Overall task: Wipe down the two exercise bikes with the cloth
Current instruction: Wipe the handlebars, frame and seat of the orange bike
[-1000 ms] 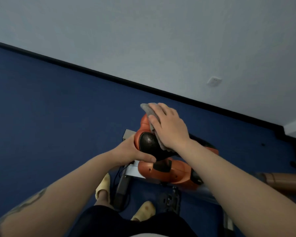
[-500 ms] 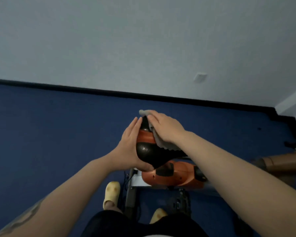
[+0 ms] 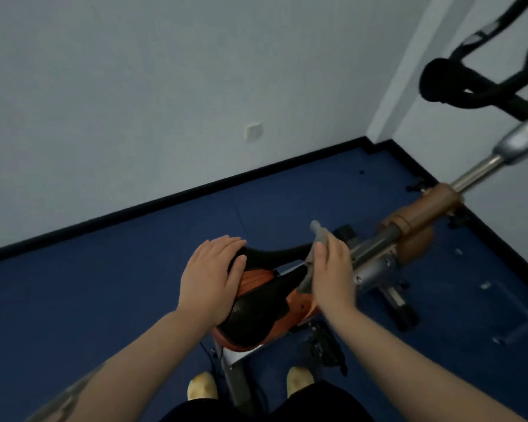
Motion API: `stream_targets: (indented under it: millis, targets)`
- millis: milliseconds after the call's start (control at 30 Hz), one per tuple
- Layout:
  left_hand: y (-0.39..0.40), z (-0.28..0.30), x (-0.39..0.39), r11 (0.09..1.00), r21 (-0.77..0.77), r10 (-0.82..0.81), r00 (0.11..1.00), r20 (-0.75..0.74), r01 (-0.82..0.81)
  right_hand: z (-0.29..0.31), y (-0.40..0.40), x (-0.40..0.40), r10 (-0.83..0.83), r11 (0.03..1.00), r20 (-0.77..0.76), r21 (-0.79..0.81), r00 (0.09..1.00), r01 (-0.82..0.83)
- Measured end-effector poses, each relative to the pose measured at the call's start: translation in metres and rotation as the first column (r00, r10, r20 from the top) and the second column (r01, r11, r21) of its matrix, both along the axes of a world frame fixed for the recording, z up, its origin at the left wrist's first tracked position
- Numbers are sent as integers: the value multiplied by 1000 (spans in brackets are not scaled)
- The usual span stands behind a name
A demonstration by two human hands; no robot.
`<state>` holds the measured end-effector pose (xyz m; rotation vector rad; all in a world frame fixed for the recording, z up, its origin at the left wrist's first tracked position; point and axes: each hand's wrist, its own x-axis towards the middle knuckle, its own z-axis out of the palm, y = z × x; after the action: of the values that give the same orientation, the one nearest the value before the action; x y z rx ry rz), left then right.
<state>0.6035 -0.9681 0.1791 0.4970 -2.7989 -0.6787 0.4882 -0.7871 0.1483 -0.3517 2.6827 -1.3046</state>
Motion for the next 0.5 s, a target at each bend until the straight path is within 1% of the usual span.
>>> stream_targets:
  millis: [67,133,167,233,267,300,367,433,500]
  targets:
    - [1,-2,1,1000,21,16,999,-38,-16,0,-24,45,-130,991,-3,-15,992,130]
    - [1,-2,0,999,47,25,998,-57,-22,4,-44,59,-200,980,102,-3,974,201]
    - [1,-2,0,998,59,25,998,-59,-22,7,-51,51,-261,965,165,5,951,264]
    - [0,-1,-1,998,70,12,999,-53,-9,17,-59,27,-407,906,274,-2,872,423]
    - [-1,0,-1,998,68,2,999,-50,1,21,-60,18,-456,875,302,-16,837,483]
    - [-1,0,-1,998,64,-8,999,-49,11,23,-61,16,-478,859,313,-25,820,511]
    - [-2,-1,0,998,62,-25,998,-52,29,24,-69,40,-465,874,290,-4,836,487]
    - [-3,-2,0,997,70,-33,997,-64,37,20,-80,86,-415,908,213,29,885,419]
    - [-9,-5,-1,996,65,-59,996,-74,63,16,-82,119,-350,936,176,15,920,353]
